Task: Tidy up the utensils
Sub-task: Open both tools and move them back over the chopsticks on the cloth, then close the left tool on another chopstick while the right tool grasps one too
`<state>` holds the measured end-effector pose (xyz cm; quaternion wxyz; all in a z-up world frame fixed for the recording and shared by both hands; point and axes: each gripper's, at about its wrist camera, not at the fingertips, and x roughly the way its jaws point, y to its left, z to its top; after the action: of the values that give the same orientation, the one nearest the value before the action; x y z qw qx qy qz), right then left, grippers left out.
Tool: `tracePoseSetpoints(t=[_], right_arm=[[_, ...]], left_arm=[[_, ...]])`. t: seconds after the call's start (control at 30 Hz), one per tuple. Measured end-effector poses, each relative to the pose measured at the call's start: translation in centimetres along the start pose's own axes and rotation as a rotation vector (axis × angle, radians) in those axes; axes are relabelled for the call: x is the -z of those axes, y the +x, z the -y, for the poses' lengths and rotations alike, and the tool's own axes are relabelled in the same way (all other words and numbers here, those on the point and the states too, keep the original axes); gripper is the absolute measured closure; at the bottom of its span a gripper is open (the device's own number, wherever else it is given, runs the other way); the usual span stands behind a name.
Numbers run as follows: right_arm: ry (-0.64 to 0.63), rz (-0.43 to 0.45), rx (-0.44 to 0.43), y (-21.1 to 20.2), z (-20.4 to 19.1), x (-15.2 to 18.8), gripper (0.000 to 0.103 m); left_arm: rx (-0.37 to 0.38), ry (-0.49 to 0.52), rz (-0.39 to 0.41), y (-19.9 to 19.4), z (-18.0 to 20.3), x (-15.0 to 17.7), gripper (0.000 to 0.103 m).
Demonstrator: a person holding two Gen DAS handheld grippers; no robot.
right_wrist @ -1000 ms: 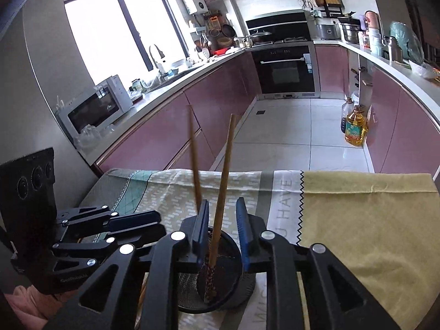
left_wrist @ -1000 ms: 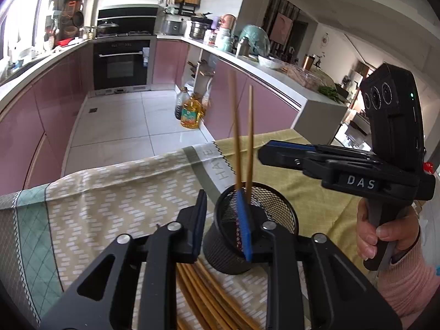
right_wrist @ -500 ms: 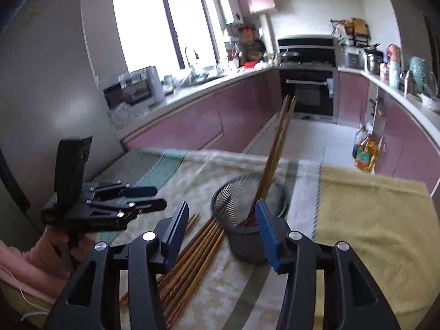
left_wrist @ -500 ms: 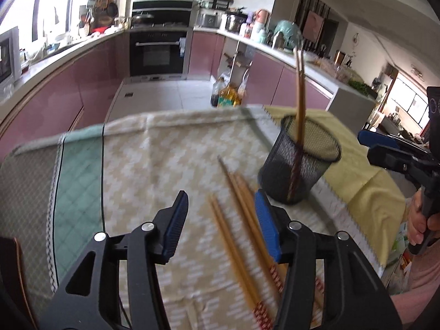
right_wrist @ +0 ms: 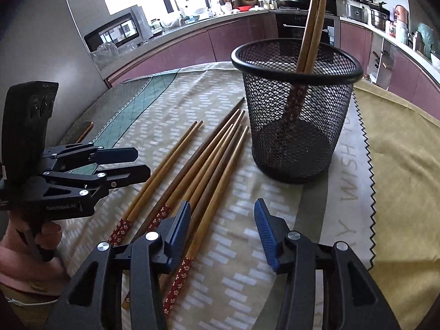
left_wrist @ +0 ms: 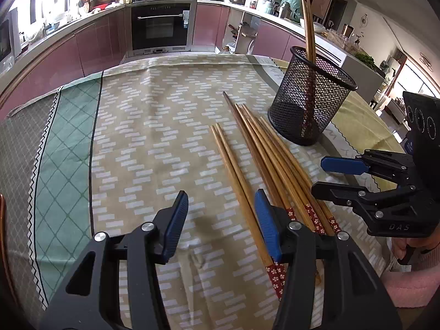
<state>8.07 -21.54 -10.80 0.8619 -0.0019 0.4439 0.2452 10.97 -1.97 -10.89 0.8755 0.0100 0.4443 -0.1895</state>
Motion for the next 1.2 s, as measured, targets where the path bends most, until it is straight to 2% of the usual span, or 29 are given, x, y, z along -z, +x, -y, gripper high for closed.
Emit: tracePoseSetpoints(t=[0.4,0.57,0.63,0.77,0.87,1.0,1.1,1.2], right_arm=[[-0.026,0.000,0.067,0.4,-0.4,0.4,0.059],[-0.040,-0.012,0.098,0.4,-0.5,0.3,0.067],[-0.039,-0.014,0.102,0.4,-0.4,0.3,0.068],[-0.051,-0.013,0.122,0.8,-0.8,0.0,0.069],[-0.060,-0.011,0.136,1.1,-1.1,-0.3,0.069],[-0.059,-0.003,0.138,1.4,-1.2,-0.6,0.069],[-0.054,0.002,0.134,1.5,-1.3,-0.6,0.075],[-0.047,0.001,0.123,1.4,-1.2,-0.5,0.082]], left_arm=[[-0.032,0.036,-0.012,0.4,0.6,0.2,0.054],[-0.043,0.046,-0.019,0.4,0.7,0.1,0.060],[-0.038,0.048,-0.020,0.4,0.6,0.1,0.064],[-0.051,0.055,-0.023,0.7,0.7,0.0,0.065],[-0.067,0.058,-0.024,0.9,0.7,-0.2,0.069],[-0.091,0.052,-0.027,1.3,0.5,-0.7,0.081],[-0.094,0.034,-0.025,1.4,0.1,-0.9,0.087],[-0.089,0.010,-0.019,1.4,-0.2,-0.9,0.089]])
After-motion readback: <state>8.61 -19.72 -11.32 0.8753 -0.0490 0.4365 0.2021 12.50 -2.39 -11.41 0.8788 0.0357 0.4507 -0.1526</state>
